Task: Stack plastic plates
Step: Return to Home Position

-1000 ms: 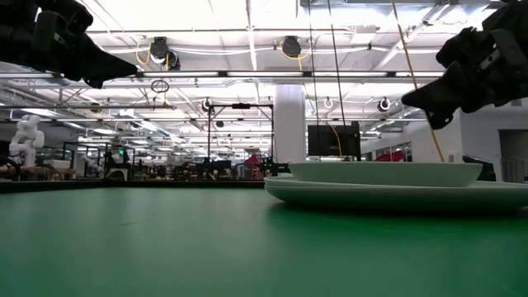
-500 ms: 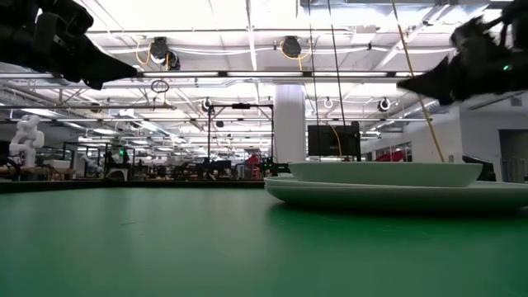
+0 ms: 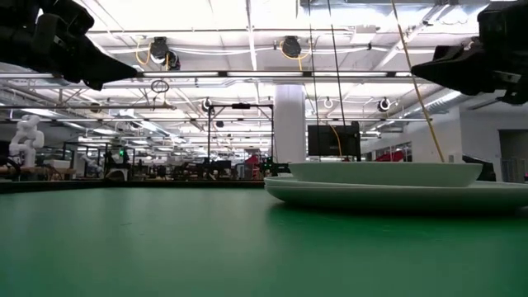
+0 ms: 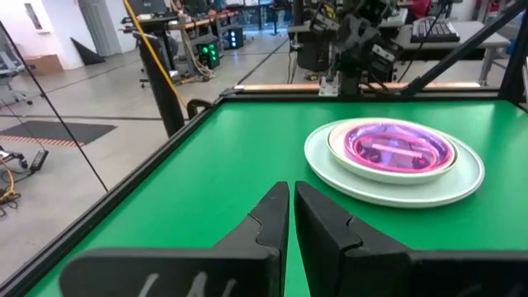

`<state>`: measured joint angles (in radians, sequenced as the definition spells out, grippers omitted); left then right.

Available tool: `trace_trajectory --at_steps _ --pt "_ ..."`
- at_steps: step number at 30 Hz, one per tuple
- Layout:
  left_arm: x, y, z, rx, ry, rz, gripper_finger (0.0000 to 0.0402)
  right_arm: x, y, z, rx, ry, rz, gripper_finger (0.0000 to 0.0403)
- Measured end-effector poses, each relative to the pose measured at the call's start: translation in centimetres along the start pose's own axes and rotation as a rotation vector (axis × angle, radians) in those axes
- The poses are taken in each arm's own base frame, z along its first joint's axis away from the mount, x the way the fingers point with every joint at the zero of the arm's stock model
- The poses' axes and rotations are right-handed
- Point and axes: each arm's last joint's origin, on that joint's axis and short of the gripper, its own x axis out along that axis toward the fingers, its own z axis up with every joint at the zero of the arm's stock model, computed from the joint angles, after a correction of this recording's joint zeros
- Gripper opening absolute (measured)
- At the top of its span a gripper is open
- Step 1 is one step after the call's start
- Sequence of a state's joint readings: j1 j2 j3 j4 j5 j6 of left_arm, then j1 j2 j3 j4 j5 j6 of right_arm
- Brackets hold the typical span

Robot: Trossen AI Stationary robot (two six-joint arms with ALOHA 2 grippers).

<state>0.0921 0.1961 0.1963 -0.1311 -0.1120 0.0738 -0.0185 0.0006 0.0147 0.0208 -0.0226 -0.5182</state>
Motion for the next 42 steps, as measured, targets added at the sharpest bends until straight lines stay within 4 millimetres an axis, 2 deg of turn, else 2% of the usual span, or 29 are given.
trace_trajectory --at_steps 6,42 --pt "0.02 -0.01 -0.09 0.001 0.010 -0.001 0.0030 0.01 -0.09 0.04 0.042 0.004 -0.020 0.0011" --pt "0.02 -0.01 -0.08 0.001 0.009 -0.001 0.0030 0.01 -0.13 0.08 0.035 0.002 -0.025 0.0011"
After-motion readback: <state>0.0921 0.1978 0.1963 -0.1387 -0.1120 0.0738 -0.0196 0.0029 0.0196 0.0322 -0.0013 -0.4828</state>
